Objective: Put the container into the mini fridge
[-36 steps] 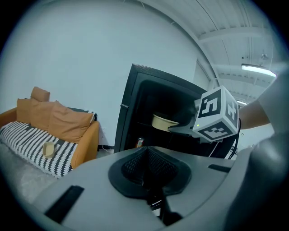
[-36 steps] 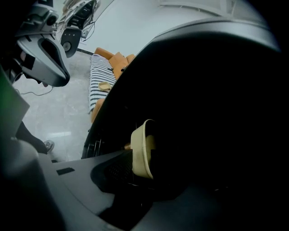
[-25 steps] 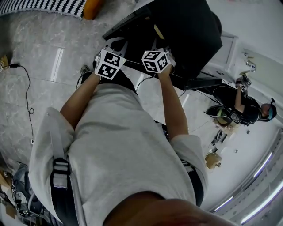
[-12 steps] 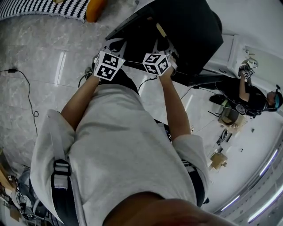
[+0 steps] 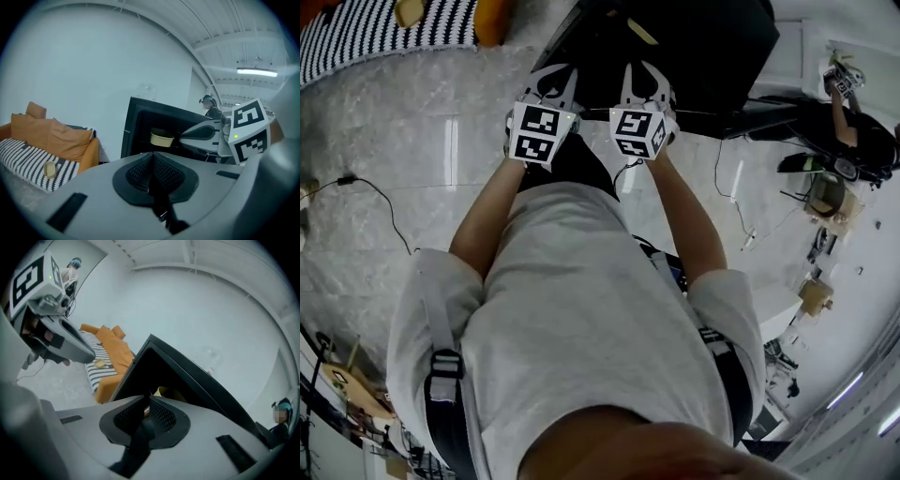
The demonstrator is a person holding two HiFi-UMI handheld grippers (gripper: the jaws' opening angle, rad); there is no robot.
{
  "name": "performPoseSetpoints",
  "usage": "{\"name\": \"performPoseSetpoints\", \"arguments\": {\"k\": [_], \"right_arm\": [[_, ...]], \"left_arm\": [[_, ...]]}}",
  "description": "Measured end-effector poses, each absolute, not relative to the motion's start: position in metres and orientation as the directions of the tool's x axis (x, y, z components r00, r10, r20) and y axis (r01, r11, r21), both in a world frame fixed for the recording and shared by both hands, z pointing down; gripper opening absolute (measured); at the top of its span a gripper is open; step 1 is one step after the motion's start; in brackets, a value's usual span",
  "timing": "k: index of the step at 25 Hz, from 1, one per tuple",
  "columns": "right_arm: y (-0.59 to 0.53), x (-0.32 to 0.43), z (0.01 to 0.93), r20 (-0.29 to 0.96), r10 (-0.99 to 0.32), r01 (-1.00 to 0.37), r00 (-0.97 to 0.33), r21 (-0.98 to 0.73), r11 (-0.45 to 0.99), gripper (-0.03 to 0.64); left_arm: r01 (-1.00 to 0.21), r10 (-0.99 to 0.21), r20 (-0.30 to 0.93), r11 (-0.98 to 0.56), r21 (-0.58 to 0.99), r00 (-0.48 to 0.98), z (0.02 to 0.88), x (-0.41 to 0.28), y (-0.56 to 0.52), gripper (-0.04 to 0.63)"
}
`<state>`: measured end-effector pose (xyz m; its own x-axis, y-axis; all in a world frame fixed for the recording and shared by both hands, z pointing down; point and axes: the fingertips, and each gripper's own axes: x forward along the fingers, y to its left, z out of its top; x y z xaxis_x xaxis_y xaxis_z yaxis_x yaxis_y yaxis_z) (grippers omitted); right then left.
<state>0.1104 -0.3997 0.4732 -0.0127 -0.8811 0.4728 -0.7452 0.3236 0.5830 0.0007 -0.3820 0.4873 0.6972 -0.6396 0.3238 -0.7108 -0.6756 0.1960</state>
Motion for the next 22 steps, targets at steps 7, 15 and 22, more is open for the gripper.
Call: {"name": "performPoseSetpoints", "arguments": {"k": [7, 15, 22], "right_arm": [[-0.358, 0.109, 0.437, 0.365, -0.921, -0.883, -0.135, 0.377, 0.279, 0.049], [-0.309, 0.133, 0.387, 0.204, -0.962, -0.944, -0.18, 0.24, 0.228, 0.046], [-0.247, 0.152, 0.356, 0.141, -0.982, -0.968, -0.122, 0.201, 0.149, 0.044]], "left_arm": [[-0.698, -0.646, 0.288, -0.704, 0.135, 0.707, 0.46, 0.023, -0.358, 0.012], [-0.655, -0.624, 0.221, -0.748, 0.109, 0.75, 0.435, 0.067, -0.314, 0.012], [-0.62, -0.606, 0.15, -0.782, 0.065, 0.781, 0.406, 0.092, -0.261, 0.012]]}}
